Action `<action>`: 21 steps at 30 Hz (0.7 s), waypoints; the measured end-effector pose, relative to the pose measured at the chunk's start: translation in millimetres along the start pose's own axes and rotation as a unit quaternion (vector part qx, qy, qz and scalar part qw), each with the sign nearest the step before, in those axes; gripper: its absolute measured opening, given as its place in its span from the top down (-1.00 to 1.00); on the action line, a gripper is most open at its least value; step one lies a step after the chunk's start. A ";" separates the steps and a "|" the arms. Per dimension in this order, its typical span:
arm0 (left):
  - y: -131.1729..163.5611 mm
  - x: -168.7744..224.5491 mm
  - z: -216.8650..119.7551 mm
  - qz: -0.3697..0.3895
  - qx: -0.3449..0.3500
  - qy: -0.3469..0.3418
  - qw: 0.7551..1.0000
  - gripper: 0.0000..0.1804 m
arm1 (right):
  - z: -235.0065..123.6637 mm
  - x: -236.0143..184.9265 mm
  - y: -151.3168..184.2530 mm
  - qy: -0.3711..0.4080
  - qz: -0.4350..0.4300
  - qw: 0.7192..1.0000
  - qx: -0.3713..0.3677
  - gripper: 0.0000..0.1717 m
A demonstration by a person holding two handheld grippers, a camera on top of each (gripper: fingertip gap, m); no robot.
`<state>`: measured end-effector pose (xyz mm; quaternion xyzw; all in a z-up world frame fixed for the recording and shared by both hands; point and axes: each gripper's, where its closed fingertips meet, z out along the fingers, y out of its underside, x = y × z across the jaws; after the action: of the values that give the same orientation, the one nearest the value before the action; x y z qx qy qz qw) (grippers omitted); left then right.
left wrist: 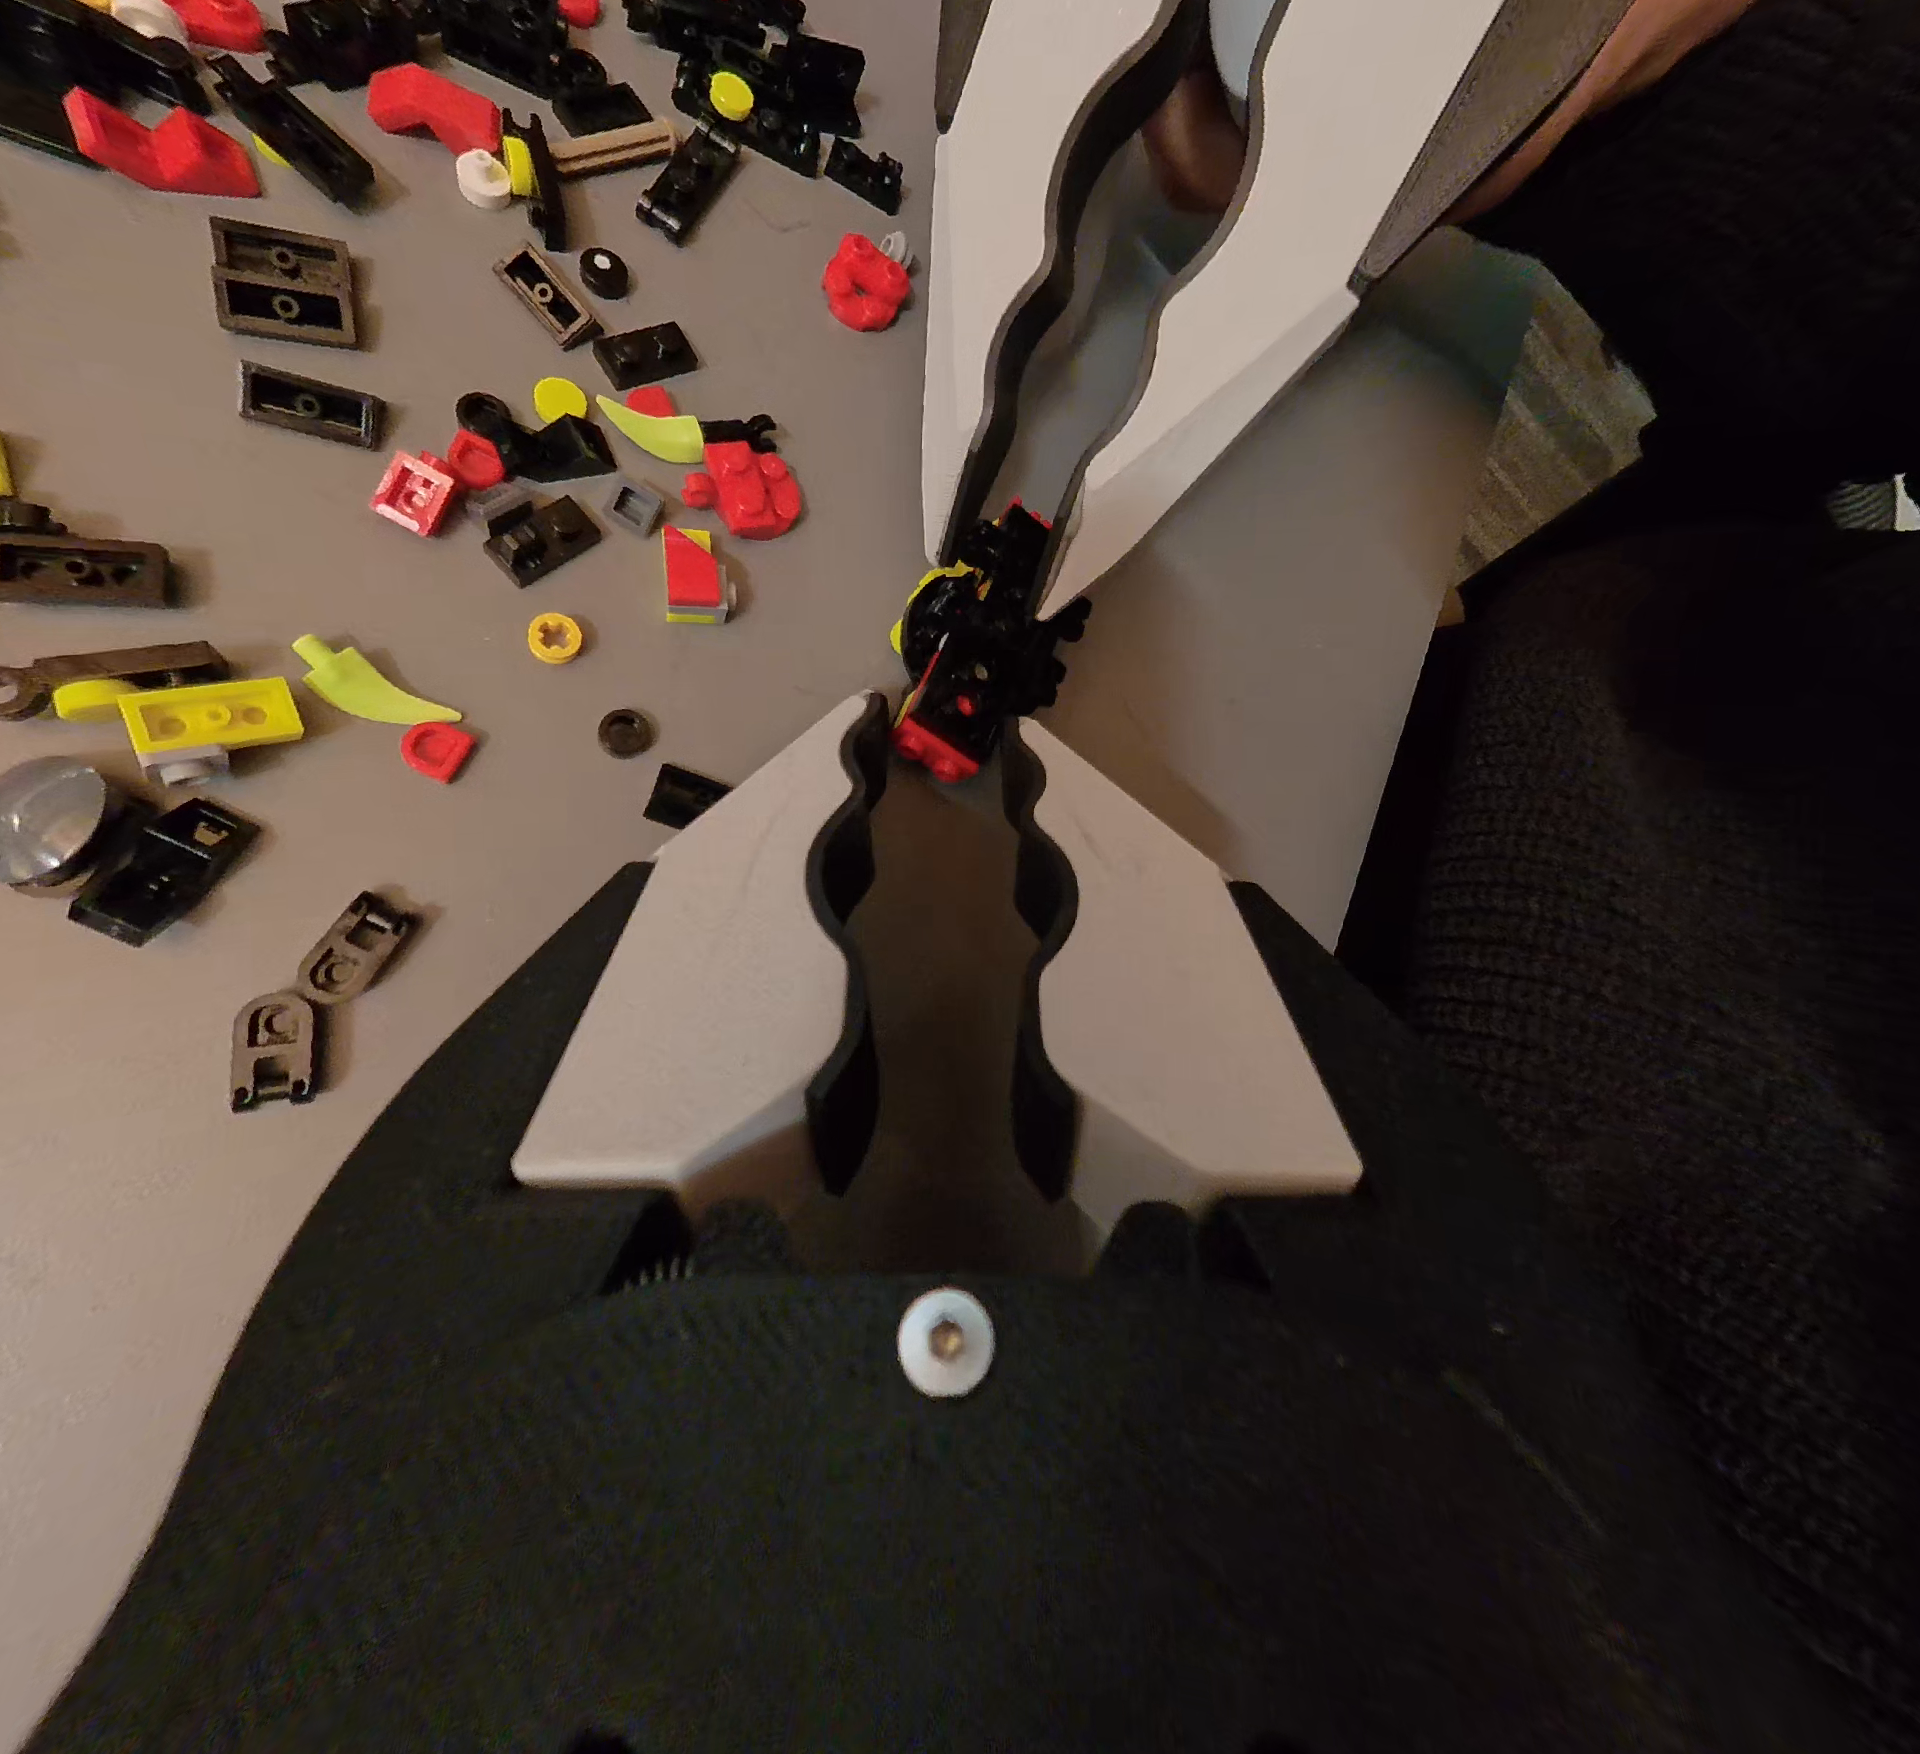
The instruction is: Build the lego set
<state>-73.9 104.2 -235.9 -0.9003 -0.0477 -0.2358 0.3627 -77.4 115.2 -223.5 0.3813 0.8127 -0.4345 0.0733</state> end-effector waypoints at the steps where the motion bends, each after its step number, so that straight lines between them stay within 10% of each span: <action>1: 0.0 -0.3 -0.2 0.000 0.000 -0.001 1.000 0.79 | 0.6 0.0 0.1 0.001 0.002 1.000 -0.002 0.81; 21: -0.1 -2.4 -1.6 -0.002 0.001 -0.005 1.000 0.79 | -18.9 -3.1 -24.1 0.024 -0.038 0.996 0.080 0.57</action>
<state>-76.7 103.3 -236.0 -0.9011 -0.0514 -0.2319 0.3629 -87.7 119.9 -194.9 0.3654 0.7907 -0.4911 0.0063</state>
